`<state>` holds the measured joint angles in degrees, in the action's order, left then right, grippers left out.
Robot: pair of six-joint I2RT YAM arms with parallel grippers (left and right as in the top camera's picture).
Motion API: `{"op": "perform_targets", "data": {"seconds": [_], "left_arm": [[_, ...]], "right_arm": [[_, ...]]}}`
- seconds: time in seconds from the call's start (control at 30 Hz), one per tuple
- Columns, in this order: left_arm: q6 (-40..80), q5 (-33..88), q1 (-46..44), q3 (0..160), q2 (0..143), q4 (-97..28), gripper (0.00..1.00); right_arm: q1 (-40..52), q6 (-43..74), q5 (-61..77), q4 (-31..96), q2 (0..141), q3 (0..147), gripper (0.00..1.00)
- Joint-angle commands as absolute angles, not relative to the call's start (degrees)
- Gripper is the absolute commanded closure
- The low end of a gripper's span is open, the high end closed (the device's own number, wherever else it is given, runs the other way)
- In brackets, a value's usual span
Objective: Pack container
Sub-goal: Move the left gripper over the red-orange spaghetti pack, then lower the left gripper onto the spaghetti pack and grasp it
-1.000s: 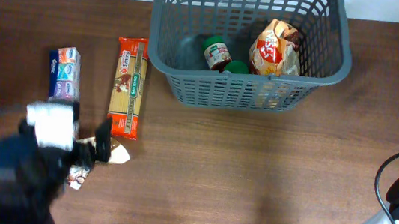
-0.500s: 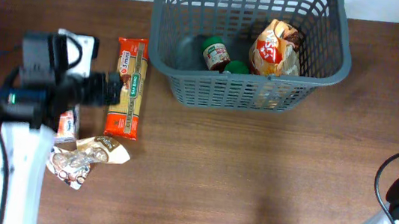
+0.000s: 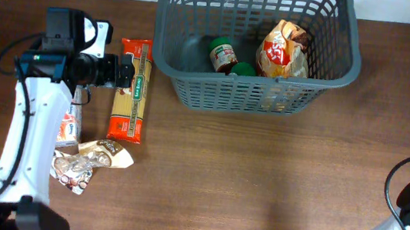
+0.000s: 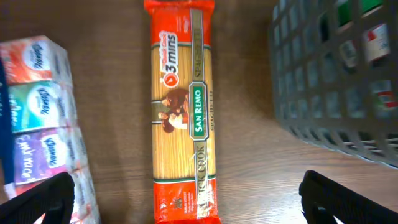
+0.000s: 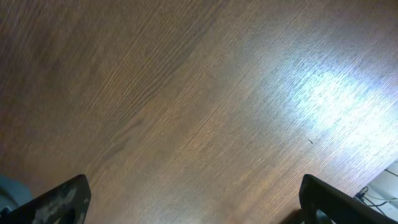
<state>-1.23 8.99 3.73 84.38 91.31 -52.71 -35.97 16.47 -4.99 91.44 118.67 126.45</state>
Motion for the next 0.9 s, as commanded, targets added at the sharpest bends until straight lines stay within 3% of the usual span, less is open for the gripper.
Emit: {"op": "perform_targets", "data": {"seconds": [0.0, 0.87], "left_arm": [[-0.6, 9.0, 3.9, 85.3, 94.7, -52.8, 0.01], [0.7, 1.9, -2.1, 85.3, 112.9, -51.2, 0.01]], "right_arm": [[-36.1, 17.0, -5.1, 91.5, 118.4, 126.2, 0.01], [-36.1, 17.0, -5.1, 91.5, 118.4, 126.2, 0.01]]}}
